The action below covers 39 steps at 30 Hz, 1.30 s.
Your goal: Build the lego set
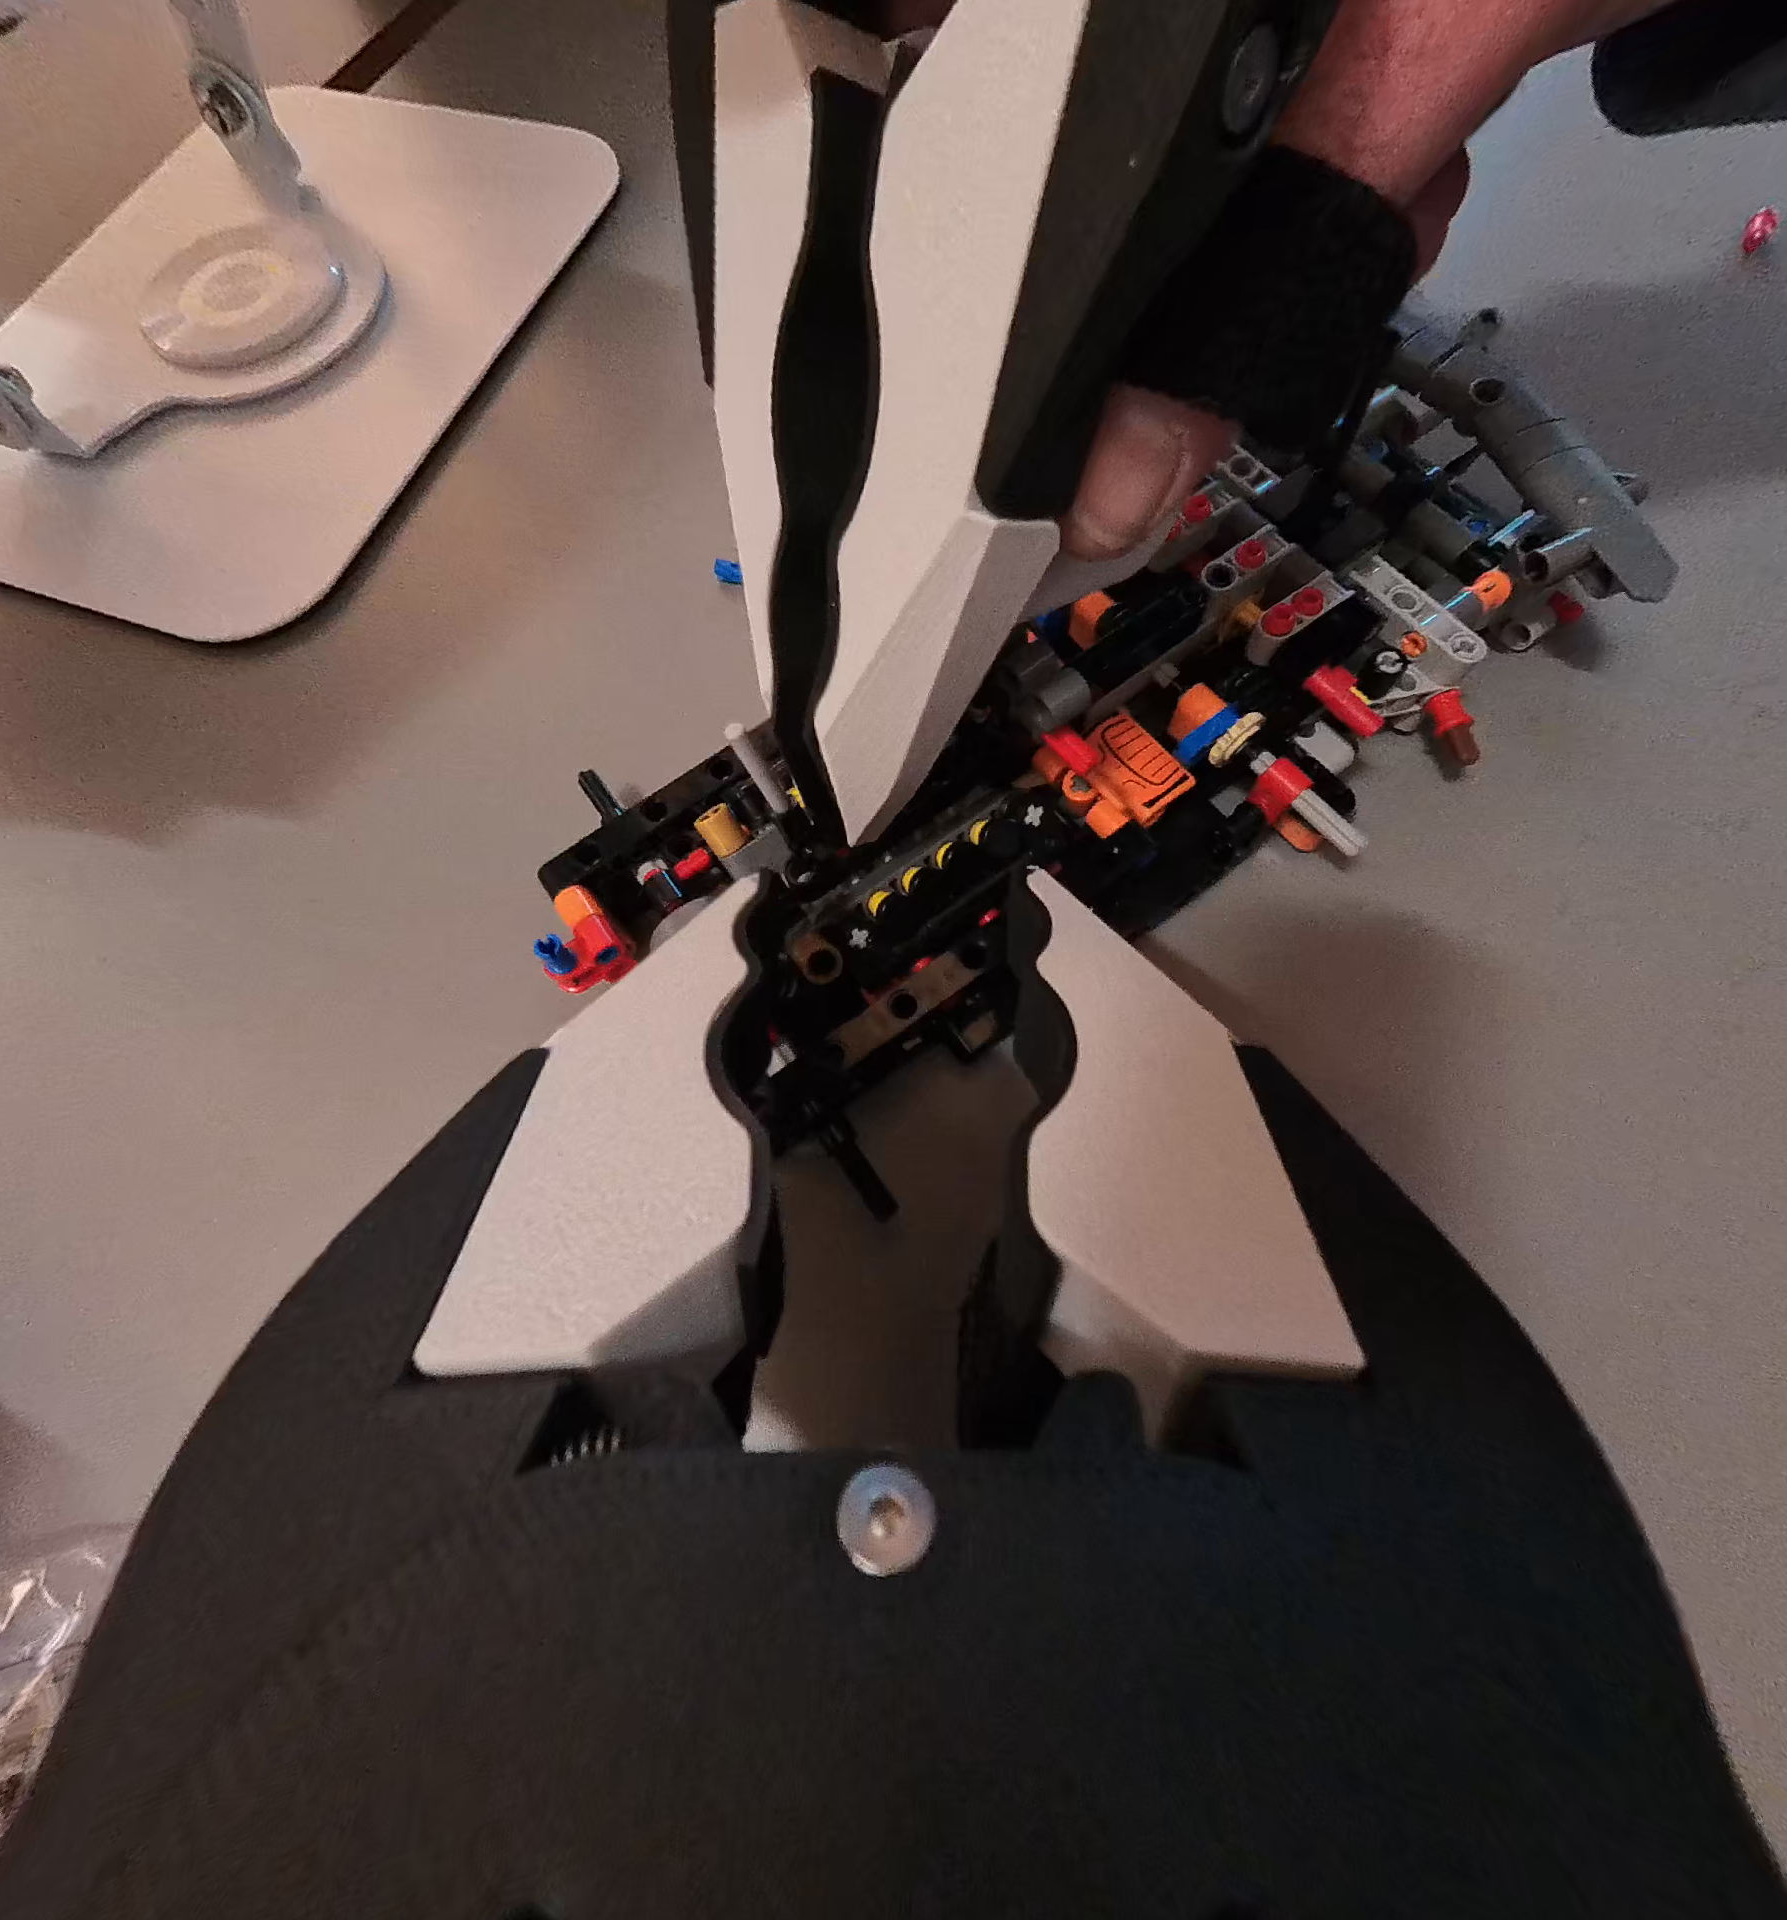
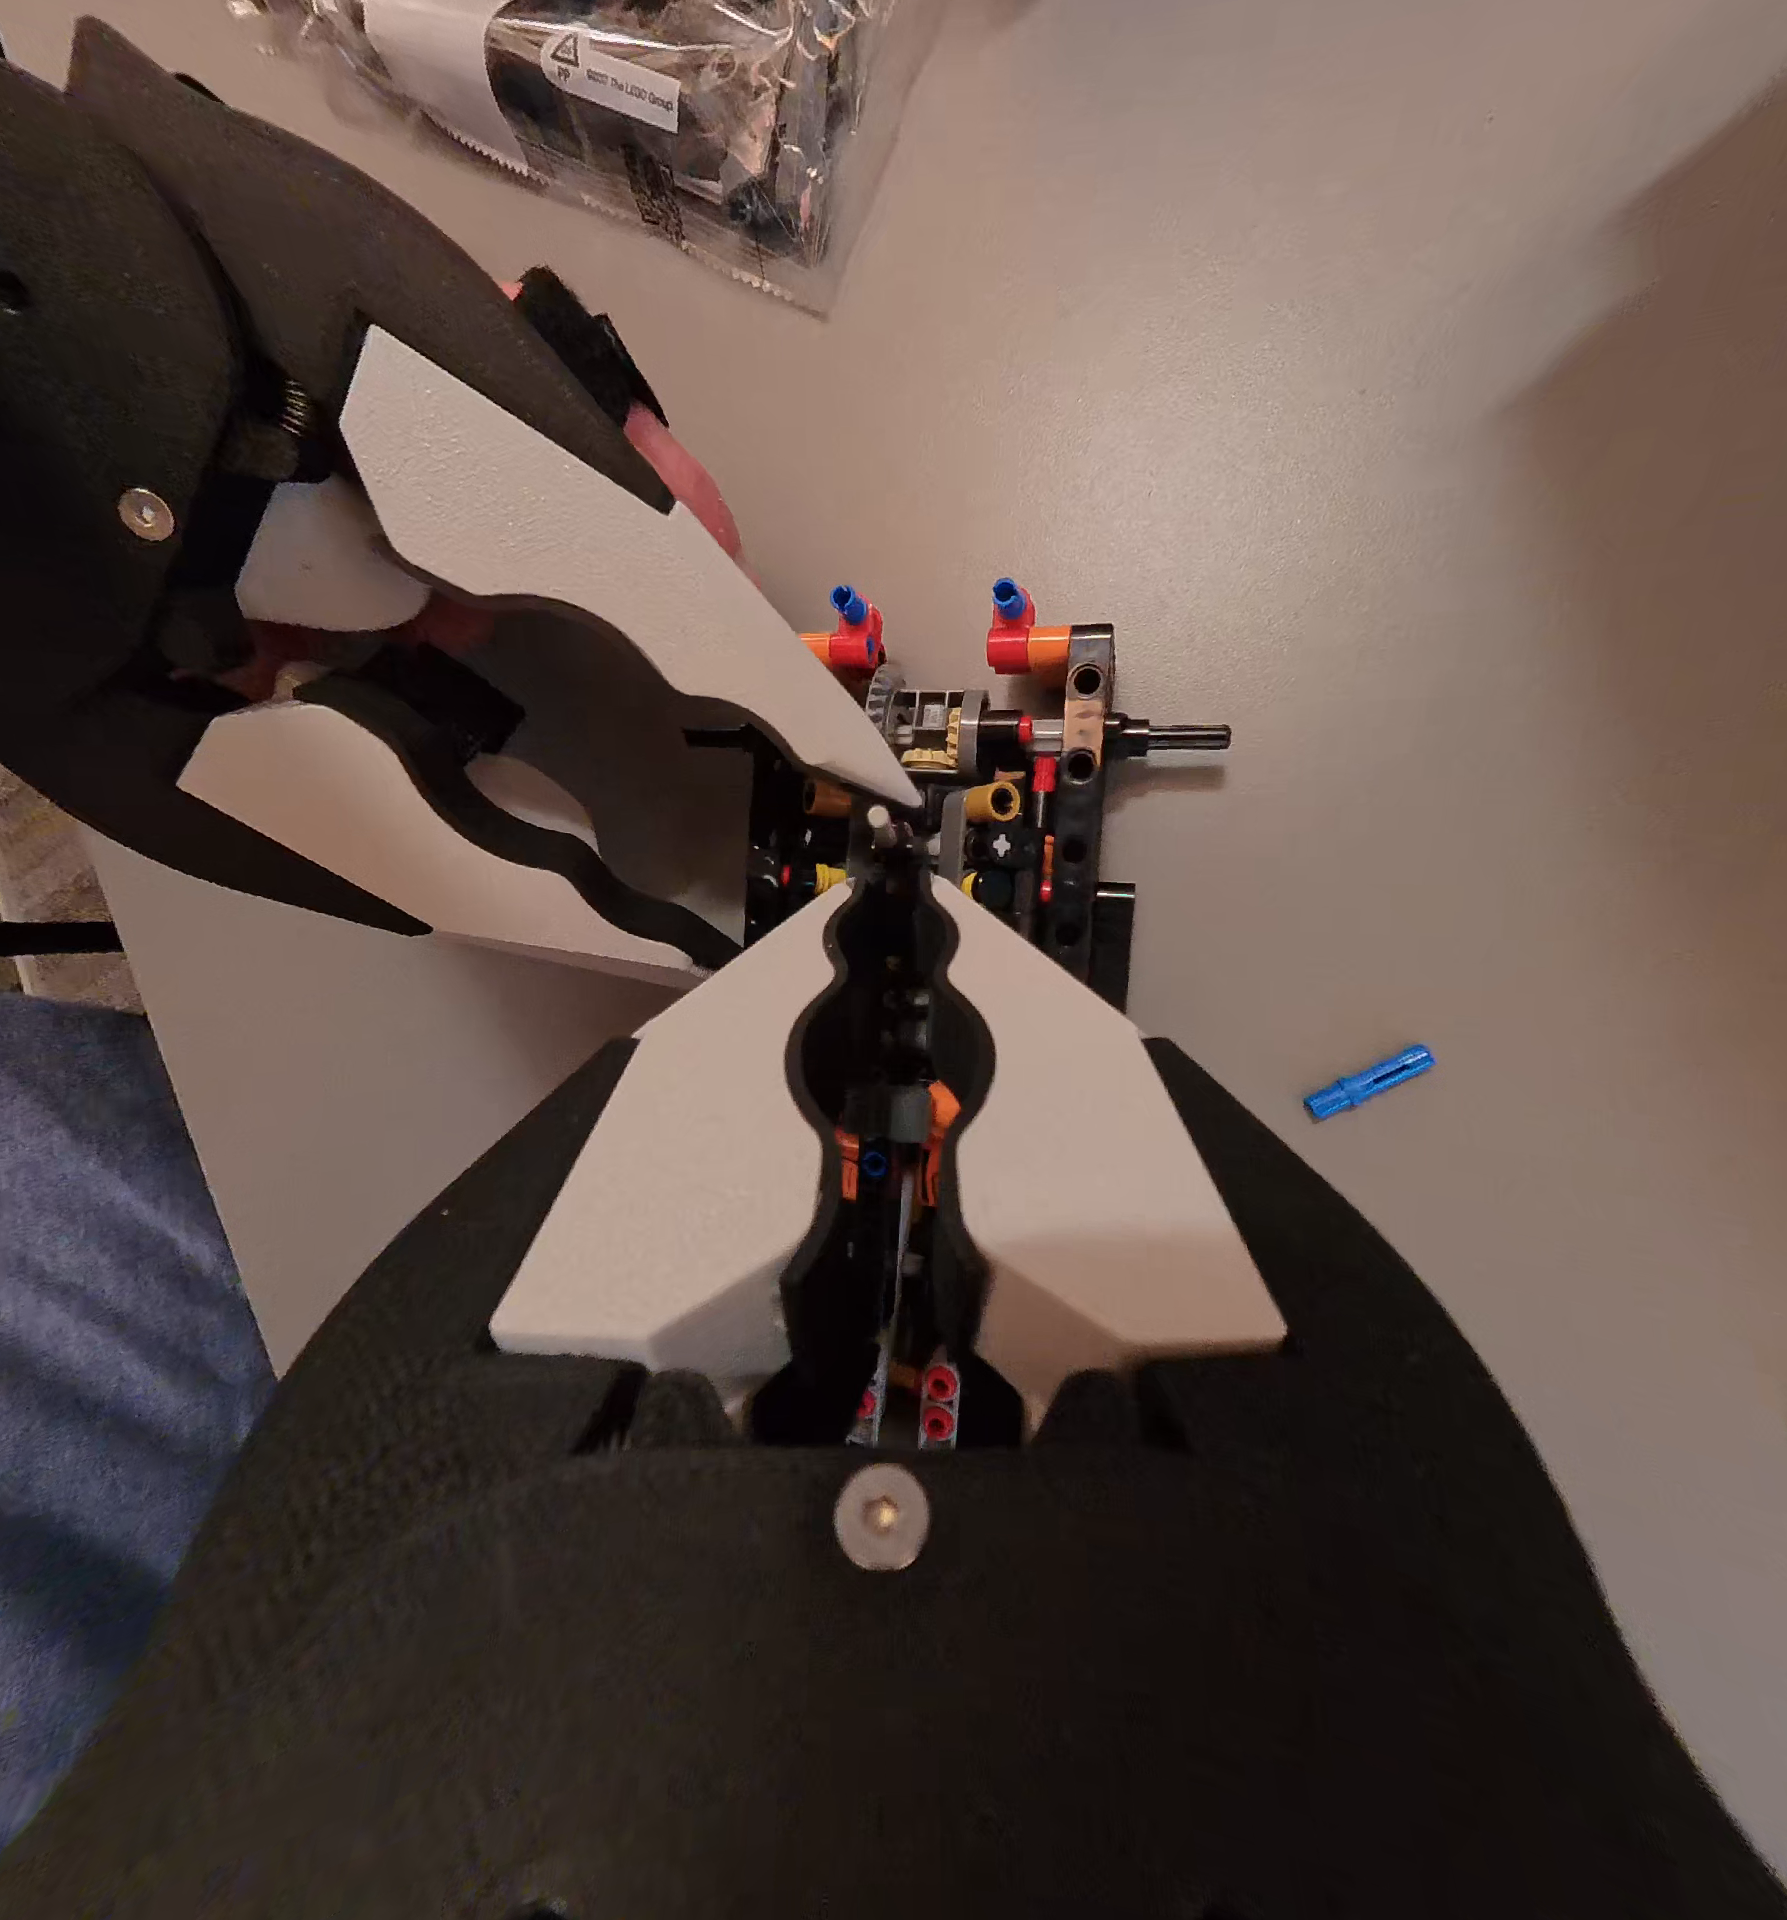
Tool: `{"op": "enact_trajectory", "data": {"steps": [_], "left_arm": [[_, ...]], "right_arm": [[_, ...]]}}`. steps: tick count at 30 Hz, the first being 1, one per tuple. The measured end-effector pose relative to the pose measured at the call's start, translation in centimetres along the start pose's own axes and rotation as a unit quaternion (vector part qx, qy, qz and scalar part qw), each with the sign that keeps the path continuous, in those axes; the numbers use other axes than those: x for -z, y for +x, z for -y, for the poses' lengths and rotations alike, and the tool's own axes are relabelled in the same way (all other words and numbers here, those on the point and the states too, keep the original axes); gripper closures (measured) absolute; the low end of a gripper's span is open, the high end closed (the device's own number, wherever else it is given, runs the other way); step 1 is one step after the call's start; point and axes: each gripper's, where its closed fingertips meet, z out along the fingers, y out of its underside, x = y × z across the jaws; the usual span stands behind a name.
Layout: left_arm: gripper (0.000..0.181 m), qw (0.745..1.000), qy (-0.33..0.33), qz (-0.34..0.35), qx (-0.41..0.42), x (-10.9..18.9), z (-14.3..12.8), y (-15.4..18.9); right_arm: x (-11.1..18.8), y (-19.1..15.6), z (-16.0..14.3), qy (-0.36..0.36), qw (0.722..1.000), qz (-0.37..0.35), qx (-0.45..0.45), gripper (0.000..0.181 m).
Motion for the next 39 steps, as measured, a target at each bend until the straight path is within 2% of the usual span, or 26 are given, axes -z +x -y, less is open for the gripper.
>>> {"op": "enact_trajectory", "data": {"steps": [6,11,17,23,25,29,39], "left_arm": [[0.139,0.999,-0.020,-0.018,0.024,-0.1,-0.1,-0.1],[0.144,0.994,-0.035,-0.055,0.082,0.1,0.0,-0.4],[0.151,0.992,-0.032,-0.098,0.077,0.6,0.1,-0.4],[0.170,0.996,-0.015,-0.083,-0.016,1.8,1.1,-1.5],[0.170,0.995,-0.030,-0.089,-0.044,1.8,1.0,-1.5],[0.175,0.982,-0.062,-0.082,-0.160,0.8,0.1,-1.9],[0.178,0.955,-0.068,-0.164,-0.236,0.2,0.1,-1.8]], "right_arm": [[-0.1,-0.2,0.1,0.002,1.000,0.000,0.004,0.177],[0.0,-0.2,0.0,0.009,1.000,0.003,0.005,0.177],[0.2,-0.2,-0.1,0.020,1.000,0.006,0.006,0.176],[0.6,-0.2,-0.2,0.039,0.999,0.012,0.001,0.177],[0.7,-0.2,-0.2,0.042,0.999,0.017,-0.003,0.177],[0.9,0.0,-0.2,0.049,0.999,0.019,-0.006,0.177],[0.7,0.2,-0.7,0.054,0.998,0.028,-0.015,0.176]]}}
